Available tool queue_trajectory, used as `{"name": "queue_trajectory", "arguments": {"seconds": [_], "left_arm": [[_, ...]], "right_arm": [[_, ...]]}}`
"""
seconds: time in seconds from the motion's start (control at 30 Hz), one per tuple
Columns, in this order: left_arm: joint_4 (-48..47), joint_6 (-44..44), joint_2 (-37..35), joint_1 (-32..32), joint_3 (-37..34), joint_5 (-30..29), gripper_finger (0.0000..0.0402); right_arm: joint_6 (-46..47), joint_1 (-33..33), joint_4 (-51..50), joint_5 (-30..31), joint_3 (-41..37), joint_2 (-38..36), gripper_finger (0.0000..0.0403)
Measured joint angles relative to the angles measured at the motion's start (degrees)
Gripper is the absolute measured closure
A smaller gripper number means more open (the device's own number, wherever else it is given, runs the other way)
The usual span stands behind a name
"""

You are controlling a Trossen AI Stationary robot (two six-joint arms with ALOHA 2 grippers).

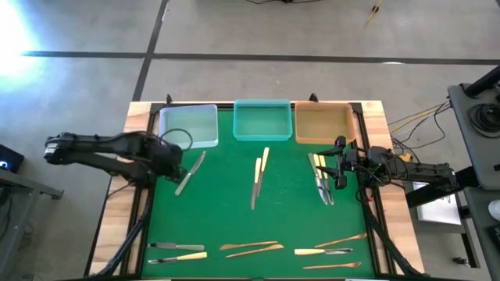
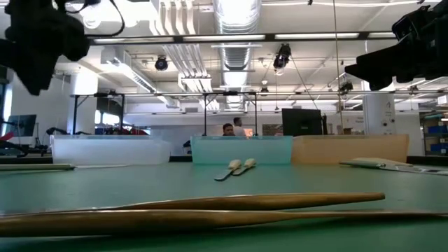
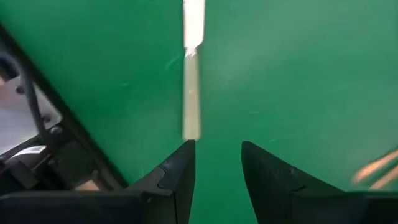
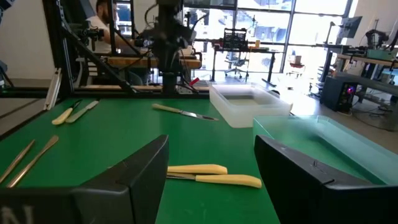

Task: Sort silverware by color (type)
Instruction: Put the top left silver knife into the transparent bin

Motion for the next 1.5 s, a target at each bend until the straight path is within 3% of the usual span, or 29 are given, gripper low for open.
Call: {"name": "queue_trajectory", "arguments": {"seconds": [0.2,0.4,0.57,0.83,1.03,1.5], "left_arm": [[2.4,-1.4,0.4,-2.8,-6.6,3.5,0.0288],[6.0,-1.4,1.8,-5.1,-6.2,0.6,0.0288],[10.0,-2.3,3.9,-7.9,-9.2,4.5,0.0288],[11.1,-4.5,9.9,-9.8,-9.8,1.6,0.0288],[18.3,-7.2,15.4,-10.6,-10.3,1.5,0.0288],[18.5,-16.9,25.4,-10.6,-10.3,1.5,0.0288]], "right_arm": [[0.0,0.0,0.0,0.0,0.0,0.0,0.0172],[0.0,0.0,0.0,0.0,0.0,0.0,0.0172],[0.0,0.0,0.0,0.0,0.0,0.0,0.0172],[0.0,0.0,0.0,0.0,0.0,0.0,0.0172],[0.0,0.0,0.0,0.0,0.0,0.0,0.0172],[0.0,0.0,0.0,0.0,0.0,0.0,0.0172]]}}
